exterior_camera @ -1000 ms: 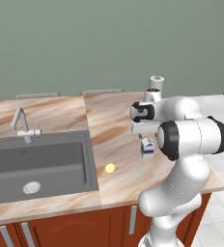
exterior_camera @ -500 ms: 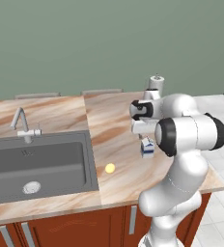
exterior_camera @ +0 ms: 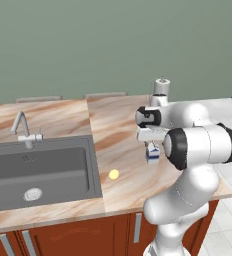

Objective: Gather the eggs and milk located in the vicinity of the sink area and place them right next to the bowl.

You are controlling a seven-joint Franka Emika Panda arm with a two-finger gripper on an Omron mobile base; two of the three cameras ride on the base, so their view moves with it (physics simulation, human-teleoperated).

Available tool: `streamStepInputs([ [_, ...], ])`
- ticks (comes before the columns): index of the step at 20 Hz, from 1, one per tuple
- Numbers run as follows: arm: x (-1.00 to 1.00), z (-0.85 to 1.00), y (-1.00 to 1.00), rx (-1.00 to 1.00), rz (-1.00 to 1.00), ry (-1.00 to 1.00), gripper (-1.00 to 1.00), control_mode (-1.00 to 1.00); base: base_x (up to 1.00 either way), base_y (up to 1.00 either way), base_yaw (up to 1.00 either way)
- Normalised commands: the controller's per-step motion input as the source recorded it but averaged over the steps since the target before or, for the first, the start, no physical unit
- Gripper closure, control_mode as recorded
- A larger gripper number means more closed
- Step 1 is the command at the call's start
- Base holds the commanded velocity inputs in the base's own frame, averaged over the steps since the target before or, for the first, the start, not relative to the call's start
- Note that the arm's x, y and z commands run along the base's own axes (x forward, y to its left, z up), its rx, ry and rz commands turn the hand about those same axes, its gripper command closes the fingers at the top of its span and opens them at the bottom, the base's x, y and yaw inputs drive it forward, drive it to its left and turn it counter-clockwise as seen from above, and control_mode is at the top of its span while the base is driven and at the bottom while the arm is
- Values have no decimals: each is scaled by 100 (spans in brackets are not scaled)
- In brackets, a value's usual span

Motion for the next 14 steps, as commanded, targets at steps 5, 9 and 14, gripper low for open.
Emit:
streamStepInputs([
  [5, 0, 0, 0, 0, 0, -1, -100, -100, 0, 0, 0],
  [9, 0, 0, 0, 0, 0, 0, -100, -100, 0, 0, 0],
  [14, 11, 0, 0, 0, 0, 0, -100, -100, 0, 0, 0],
])
